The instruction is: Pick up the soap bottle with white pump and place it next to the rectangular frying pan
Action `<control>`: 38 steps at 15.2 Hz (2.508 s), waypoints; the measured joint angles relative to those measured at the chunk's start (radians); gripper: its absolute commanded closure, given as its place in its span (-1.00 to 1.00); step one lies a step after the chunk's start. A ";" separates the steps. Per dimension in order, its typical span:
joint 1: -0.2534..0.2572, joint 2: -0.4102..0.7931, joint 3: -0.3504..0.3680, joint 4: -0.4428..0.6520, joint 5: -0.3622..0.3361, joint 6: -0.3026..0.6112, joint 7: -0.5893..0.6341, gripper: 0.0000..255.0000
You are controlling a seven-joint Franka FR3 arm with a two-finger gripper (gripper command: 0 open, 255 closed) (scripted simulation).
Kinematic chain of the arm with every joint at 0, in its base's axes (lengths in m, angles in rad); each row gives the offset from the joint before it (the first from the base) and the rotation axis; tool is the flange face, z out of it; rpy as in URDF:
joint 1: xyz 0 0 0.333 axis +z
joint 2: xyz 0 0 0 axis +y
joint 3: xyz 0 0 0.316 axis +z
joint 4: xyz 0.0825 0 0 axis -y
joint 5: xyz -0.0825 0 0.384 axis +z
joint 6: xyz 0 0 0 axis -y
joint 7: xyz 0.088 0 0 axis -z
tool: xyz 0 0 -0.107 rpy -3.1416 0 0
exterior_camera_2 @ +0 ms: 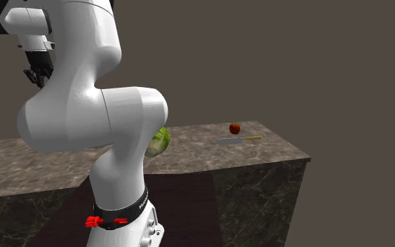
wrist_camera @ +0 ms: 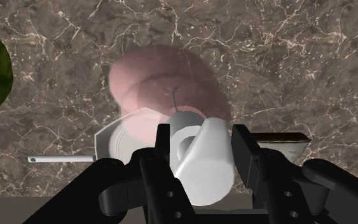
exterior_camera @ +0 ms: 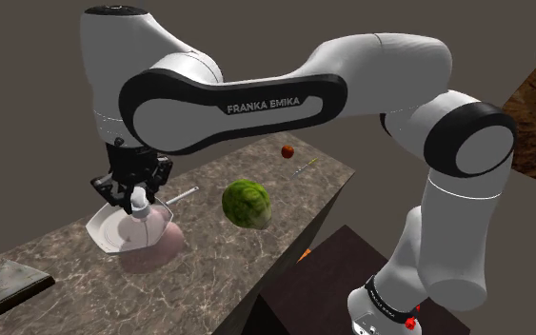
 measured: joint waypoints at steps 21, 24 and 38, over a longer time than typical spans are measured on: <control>0.006 0.073 -0.013 -0.147 -0.031 0.216 0.030 1.00; 0.006 0.074 -0.013 -0.148 -0.032 0.218 0.030 1.00; 0.007 0.038 -0.005 -0.078 -0.017 0.116 0.021 -1.00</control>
